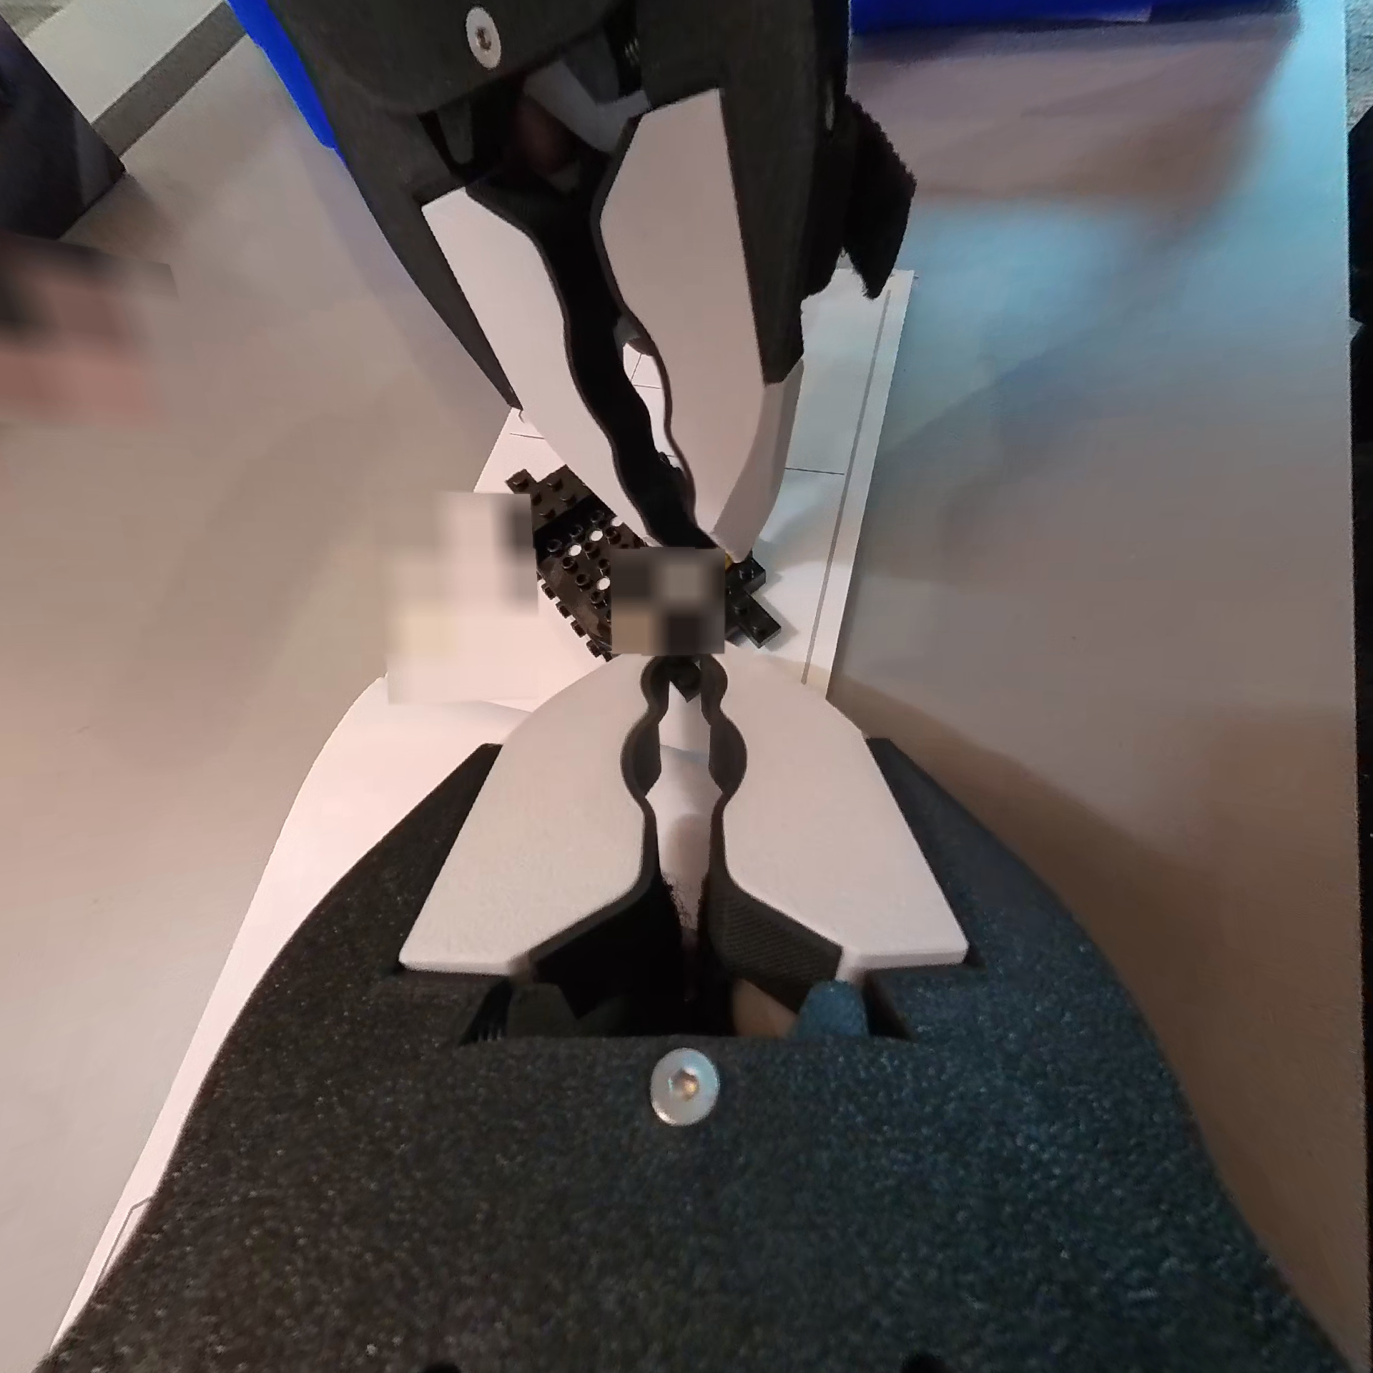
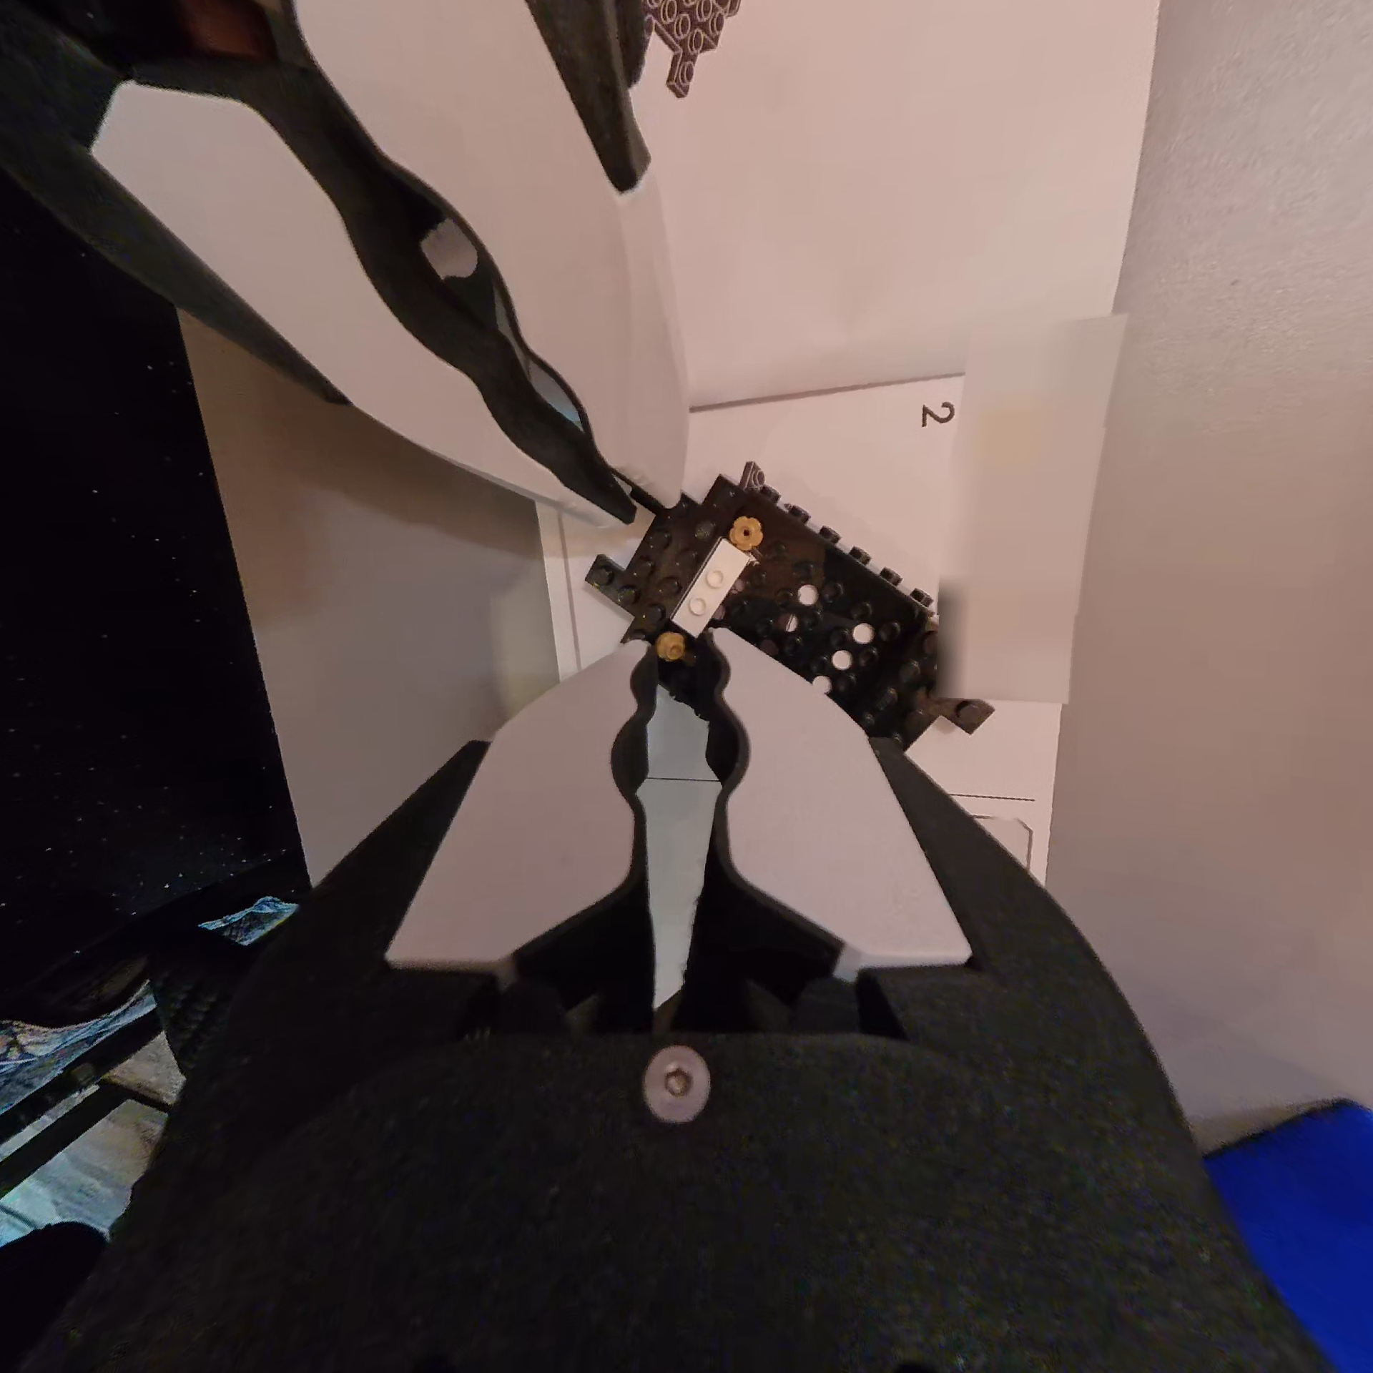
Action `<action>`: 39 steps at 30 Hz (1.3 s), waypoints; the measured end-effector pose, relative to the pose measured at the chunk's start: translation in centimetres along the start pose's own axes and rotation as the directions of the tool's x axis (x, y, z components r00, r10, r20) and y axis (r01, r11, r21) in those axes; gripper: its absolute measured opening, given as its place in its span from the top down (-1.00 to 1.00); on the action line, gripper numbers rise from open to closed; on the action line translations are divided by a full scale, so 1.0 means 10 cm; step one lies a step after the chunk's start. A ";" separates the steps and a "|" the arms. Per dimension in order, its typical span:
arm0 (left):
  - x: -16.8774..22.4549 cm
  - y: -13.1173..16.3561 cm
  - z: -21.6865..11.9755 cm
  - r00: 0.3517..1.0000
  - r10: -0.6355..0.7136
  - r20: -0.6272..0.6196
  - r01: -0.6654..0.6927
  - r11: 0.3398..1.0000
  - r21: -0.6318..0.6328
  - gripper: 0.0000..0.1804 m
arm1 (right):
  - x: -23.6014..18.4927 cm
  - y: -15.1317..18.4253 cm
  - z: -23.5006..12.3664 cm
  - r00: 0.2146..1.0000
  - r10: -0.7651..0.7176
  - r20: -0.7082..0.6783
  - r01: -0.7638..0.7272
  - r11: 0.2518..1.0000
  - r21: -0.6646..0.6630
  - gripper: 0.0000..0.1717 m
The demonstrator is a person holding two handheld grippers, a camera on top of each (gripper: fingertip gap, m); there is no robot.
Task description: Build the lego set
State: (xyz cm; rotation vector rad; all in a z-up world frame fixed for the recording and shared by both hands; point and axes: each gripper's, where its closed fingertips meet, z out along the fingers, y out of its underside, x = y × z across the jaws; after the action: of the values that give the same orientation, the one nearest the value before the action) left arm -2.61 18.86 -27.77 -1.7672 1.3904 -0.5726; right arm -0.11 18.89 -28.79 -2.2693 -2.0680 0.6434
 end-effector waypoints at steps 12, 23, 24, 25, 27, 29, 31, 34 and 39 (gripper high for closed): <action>-0.01 0.01 0.01 1.000 0.005 0.006 -0.005 1.000 -0.006 0.92 | 0.02 -0.04 -0.13 1.000 0.000 0.006 0.000 0.997 0.075 0.95; 0.00 0.03 0.02 1.000 0.023 0.012 -0.022 0.999 -0.024 0.93 | -0.05 0.06 -0.04 0.999 -0.025 0.028 0.022 0.994 0.109 1.00; 0.00 0.03 0.02 1.000 0.024 0.015 -0.023 0.999 -0.026 0.93 | -0.06 0.05 -0.03 0.999 -0.019 0.036 0.015 0.994 0.110 1.00; -0.01 0.03 0.03 1.000 0.025 0.017 -0.024 0.999 -0.027 0.93 | -0.06 0.05 -0.03 0.999 -0.012 0.042 0.008 0.994 0.109 1.00; -0.01 0.03 0.03 0.999 0.026 0.021 -0.026 0.999 -0.028 0.93 | -0.06 0.05 -0.03 0.999 -0.010 0.048 0.005 0.994 0.111 1.00; -0.02 0.04 0.03 0.999 0.027 0.028 -0.026 0.999 -0.030 0.93 | -0.07 0.04 -0.02 0.998 -0.003 0.061 -0.004 0.993 0.116 0.99; -0.03 0.04 0.03 0.999 0.029 0.036 -0.028 0.999 -0.031 0.93 | -0.08 0.02 -0.01 0.997 0.007 0.080 -0.017 0.992 0.121 0.98; -0.05 0.04 0.03 0.998 0.032 0.046 -0.030 0.999 -0.033 0.92 | -0.11 -0.01 0.00 0.992 0.026 0.125 -0.043 0.990 0.136 0.95; -0.07 0.00 -0.01 0.997 0.044 0.063 -0.045 0.999 0.004 0.93 | -0.08 -0.16 -0.22 0.993 -0.090 0.076 0.061 0.943 0.326 0.92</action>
State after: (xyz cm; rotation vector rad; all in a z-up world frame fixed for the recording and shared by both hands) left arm -2.90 19.51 -27.62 -1.7312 1.3803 -0.4927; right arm -1.01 18.92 -26.08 -2.0036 -1.9026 1.0127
